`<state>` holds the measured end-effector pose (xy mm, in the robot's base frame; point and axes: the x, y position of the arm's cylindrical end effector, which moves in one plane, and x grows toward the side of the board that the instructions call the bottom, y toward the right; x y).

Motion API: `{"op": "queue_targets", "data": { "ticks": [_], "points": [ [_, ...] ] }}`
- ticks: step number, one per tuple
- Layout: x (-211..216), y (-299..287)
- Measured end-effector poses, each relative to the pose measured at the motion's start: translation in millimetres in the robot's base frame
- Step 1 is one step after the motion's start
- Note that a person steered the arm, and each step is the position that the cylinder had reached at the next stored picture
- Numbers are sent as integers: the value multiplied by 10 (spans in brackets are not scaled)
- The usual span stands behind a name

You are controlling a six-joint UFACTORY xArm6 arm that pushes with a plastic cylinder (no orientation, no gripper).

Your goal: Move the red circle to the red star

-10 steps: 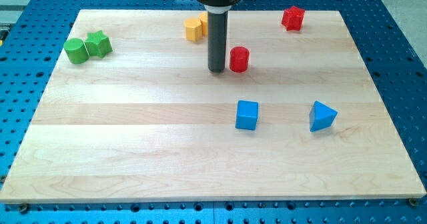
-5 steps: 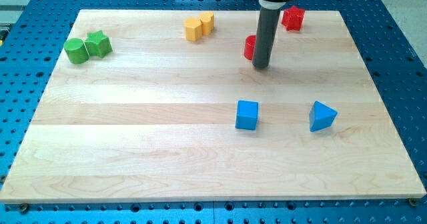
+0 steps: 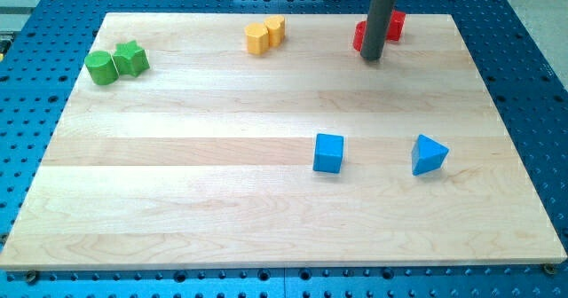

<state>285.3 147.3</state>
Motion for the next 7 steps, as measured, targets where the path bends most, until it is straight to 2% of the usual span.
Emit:
{"op": "queue_targets", "data": {
  "ticks": [1,3,4,5,7],
  "points": [
    [219,-380],
    [1042,-2523],
    [1327,-3526],
    [1433,-4219],
    [1427,-4397]
  ]
}}
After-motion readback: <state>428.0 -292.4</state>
